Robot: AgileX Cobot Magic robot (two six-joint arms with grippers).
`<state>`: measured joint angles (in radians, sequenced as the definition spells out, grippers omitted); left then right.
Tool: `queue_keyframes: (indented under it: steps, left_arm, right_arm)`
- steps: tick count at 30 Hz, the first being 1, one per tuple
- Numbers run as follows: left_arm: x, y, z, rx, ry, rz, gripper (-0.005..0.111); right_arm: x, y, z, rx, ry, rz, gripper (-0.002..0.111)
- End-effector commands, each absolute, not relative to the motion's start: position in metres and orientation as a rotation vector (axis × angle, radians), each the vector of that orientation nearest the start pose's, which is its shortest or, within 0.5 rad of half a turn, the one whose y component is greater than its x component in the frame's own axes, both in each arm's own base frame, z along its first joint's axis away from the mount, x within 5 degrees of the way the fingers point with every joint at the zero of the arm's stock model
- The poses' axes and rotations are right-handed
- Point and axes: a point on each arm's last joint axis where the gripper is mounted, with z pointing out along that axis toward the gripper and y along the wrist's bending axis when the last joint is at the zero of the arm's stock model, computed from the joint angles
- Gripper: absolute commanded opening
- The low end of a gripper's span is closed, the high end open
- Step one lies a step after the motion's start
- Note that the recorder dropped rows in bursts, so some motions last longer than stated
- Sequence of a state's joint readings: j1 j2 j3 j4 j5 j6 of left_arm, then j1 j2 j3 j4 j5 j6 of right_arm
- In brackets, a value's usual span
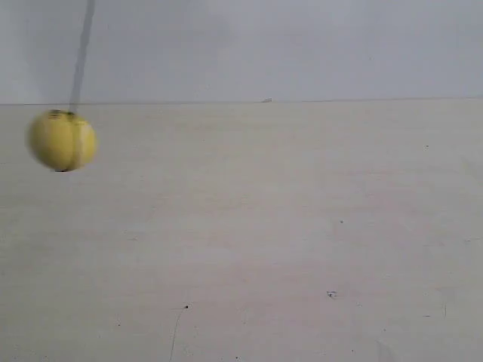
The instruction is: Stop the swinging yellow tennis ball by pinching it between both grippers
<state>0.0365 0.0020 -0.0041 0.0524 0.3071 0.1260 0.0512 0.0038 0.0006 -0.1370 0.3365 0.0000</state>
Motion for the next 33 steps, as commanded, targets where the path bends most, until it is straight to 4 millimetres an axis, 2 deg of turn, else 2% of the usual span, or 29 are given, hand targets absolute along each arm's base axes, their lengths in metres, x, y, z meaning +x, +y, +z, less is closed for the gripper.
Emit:
queue_keyframes:
  steps: [1,19,25,33]
  left_arm:
    - [0.054,0.003,0.186,0.107,1.787,0.159,0.005]
    - [0.054,0.003,0.186,0.108,1.787,0.158,0.005]
    - [0.054,0.003,0.185,0.112,1.789,0.156,0.005]
    - [0.054,0.003,0.185,0.123,1.789,0.168,0.005]
  right_arm:
    - [0.054,-0.001,0.183,-0.133,1.812,-0.098,0.0]
    - [0.054,-0.002,0.184,-0.146,1.804,-0.11,0.0]
    - [0.056,-0.002,0.193,-0.31,1.683,-0.269,0.0]
    - [0.056,0.001,0.203,-0.239,1.579,-0.19,0.0]
